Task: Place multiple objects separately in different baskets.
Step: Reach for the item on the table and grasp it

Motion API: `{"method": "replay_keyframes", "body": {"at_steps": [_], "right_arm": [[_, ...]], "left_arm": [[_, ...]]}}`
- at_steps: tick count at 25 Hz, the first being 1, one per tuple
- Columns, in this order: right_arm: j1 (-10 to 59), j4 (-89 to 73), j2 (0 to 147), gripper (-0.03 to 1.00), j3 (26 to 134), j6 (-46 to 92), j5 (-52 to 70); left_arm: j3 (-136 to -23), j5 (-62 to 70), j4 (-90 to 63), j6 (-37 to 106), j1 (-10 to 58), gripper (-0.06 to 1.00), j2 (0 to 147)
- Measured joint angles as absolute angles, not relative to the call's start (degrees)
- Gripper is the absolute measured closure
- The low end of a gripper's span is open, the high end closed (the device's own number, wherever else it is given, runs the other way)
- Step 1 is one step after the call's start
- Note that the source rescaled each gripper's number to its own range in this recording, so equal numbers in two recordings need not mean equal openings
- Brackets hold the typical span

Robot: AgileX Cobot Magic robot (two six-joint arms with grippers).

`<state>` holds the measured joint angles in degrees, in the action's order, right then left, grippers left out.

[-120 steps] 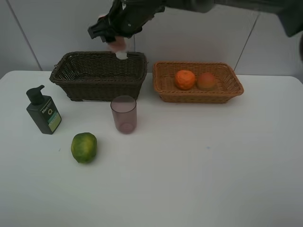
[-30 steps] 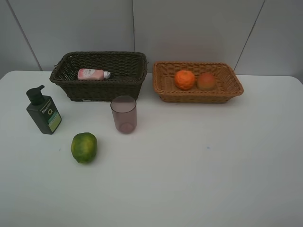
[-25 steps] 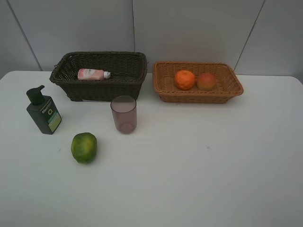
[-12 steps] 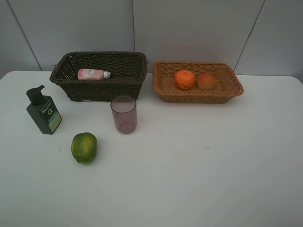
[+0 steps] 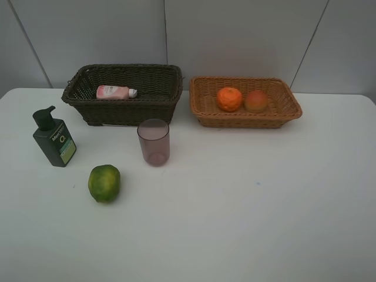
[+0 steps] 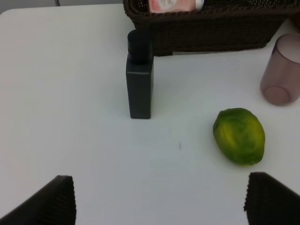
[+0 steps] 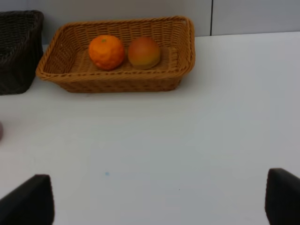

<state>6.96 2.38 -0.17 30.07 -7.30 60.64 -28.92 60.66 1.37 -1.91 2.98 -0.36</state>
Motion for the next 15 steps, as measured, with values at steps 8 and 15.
{"method": "replay_keyframes", "body": {"at_steps": [8, 15], "right_arm": [[4.9, 1.9, -0.2, 0.01, 30.1, -5.2, 60.6], [-1.0, 1.8, -0.2, 0.01, 30.1, -4.5, 60.6]], "left_arm": [[-28.9, 60.7, 1.4, -1.9, 3.0, 0.01, -0.4], [-28.9, 60.7, 1.4, -1.9, 3.0, 0.01, -0.4]]}}
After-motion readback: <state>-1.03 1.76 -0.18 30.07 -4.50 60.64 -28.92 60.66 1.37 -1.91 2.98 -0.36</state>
